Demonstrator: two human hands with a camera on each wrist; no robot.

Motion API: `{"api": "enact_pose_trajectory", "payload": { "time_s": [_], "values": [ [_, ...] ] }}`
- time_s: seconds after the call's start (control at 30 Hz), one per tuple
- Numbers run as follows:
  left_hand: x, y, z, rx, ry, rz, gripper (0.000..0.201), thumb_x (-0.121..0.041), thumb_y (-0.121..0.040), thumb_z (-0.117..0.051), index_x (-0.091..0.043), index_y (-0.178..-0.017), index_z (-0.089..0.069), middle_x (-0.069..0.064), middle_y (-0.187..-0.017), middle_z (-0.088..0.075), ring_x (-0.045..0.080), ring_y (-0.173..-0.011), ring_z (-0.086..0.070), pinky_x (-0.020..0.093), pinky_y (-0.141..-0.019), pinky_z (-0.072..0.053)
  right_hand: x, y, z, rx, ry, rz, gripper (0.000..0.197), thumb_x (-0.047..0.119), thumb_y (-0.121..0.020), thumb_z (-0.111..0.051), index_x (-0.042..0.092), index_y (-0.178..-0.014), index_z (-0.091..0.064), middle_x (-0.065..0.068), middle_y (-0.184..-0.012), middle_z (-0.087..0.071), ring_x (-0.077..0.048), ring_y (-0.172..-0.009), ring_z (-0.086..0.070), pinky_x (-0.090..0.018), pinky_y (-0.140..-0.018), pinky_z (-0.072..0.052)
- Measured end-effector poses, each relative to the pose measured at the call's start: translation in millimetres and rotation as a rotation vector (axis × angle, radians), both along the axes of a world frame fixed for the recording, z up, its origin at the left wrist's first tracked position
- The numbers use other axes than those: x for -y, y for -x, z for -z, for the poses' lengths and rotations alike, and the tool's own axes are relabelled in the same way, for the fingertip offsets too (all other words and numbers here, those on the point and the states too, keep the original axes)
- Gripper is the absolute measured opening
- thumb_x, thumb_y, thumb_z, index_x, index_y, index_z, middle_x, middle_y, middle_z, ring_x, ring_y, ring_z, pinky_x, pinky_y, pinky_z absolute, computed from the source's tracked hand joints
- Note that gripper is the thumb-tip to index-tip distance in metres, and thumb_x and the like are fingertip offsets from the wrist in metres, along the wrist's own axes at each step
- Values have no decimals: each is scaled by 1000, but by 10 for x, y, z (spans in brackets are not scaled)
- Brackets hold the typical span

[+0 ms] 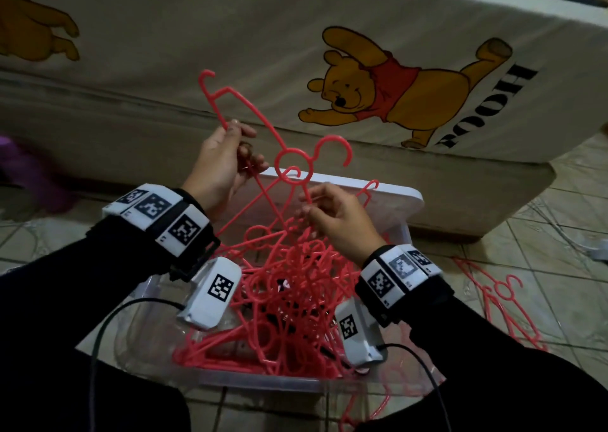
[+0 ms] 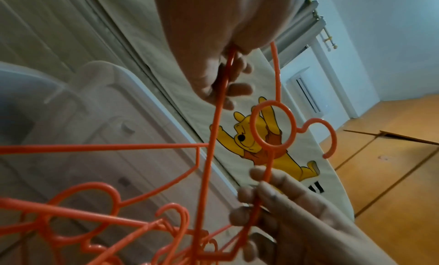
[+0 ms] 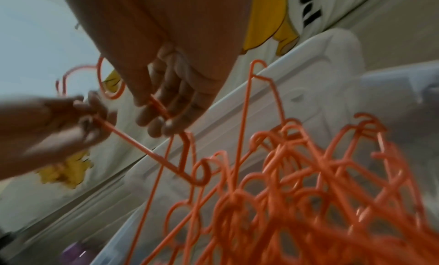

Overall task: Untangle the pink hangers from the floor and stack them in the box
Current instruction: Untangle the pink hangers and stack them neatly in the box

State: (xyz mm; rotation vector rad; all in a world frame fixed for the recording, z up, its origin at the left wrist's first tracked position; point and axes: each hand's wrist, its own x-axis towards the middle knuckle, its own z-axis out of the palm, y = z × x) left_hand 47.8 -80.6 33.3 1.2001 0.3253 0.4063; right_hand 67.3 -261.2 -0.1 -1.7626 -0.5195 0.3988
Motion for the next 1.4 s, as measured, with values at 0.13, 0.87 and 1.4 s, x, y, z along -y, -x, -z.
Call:
{"api": "enact_pose_trajectory", "payload": {
  "time_s": [0.13, 0.87, 1.4],
  "values": [
    [-140, -52, 73, -185, -114, -73, 21, -20, -99, -46, -12, -118, -47, -2, -85, -55, 12, -83, -62, 28, -71, -47, 187, -151, -131, 124, 64, 69, 10, -3, -90, -55, 4, -94, -61, -11, -76, -65, -17, -62, -61, -26, -58, -51],
    [-36, 157, 134, -280, -1391, 370, 26, -28, -101, -41, -8, -100, -58, 3, -86, -65, 19, -81, -59, 28, -70, -41, 551, -317, -119, 497, 546, 101, 12, 10, -81, -70, 12, -86, -59, -1, -87, -64, -16, -79, -61, -25, -70, -46],
    [-180, 111, 101, -397, -1378, 249, 24, -22, -99, -34, -12, -96, -57, 12, -103, -67, 31, -98, -59, 40, -90, -44, 956, -279, 401, 273, 1347, -286, 27, 4, -84, -60, 9, -110, -63, -12, -115, -63, -26, -110, -59, -30, -89, -46]
  ]
}}
